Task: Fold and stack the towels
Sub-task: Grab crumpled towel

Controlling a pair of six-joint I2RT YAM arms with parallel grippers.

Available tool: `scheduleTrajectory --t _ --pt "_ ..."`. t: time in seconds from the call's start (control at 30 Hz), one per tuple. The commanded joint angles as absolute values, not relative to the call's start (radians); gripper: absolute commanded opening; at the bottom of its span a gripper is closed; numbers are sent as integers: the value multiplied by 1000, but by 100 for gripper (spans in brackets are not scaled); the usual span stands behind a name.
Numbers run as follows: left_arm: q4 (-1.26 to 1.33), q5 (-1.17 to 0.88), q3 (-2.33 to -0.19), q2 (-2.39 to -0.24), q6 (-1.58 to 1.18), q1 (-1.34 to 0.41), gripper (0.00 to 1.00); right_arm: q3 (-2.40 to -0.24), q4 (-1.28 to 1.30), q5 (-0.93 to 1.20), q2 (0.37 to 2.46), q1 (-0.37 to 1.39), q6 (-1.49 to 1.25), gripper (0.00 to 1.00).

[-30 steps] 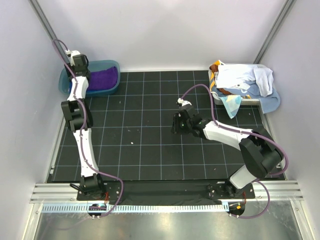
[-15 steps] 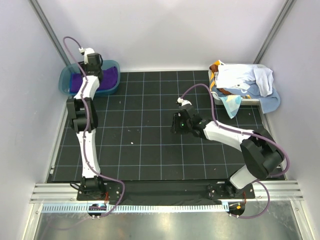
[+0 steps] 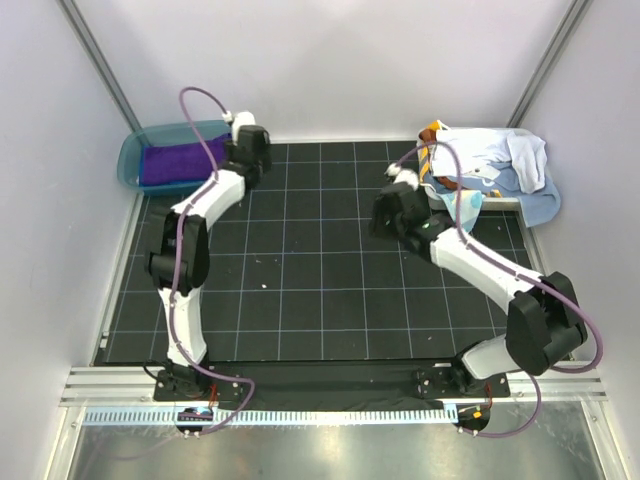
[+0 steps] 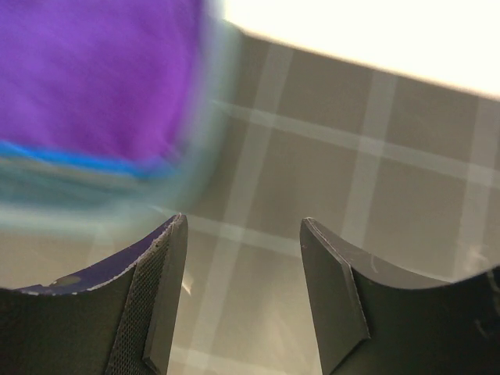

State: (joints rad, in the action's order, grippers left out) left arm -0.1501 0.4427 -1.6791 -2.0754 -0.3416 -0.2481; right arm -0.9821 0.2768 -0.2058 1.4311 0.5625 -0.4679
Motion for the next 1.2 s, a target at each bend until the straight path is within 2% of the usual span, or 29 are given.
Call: scheduleTrajectory --t 0.0,0.13,0.23,0.33,0.47,0.67,0.77,1.17 --pt "-132 428 -1582 -1922 -457 -378 63 -1112 354 -313 1401 389 -449 41" --pt "-187 368 -1482 -1829 -543 -520 61 -1245 391 -373 1453 196 -456 50" --pt "-265 371 -1419 -1754 -578 -662 60 -1351 329 -350 1560 77 -482 54" --pt "-325 313 -1355 -1669 -615 -744 60 -1480 316 -347 1699 23 -527 57" --pt "-391 235 -1258 -1513 -605 -863 60 -1639 288 -500 1860 -44 -552 63" --pt "-537 199 -1140 -1266 -528 -879 62 -1775 279 -727 1925 -60 -433 68" --pt "-621 227 -1128 -1215 -500 -880 63 -1802 316 -788 1934 -77 -411 69" --pt "-727 186 -1108 -1103 -439 -879 63 -1761 403 -838 1925 -170 -440 69"
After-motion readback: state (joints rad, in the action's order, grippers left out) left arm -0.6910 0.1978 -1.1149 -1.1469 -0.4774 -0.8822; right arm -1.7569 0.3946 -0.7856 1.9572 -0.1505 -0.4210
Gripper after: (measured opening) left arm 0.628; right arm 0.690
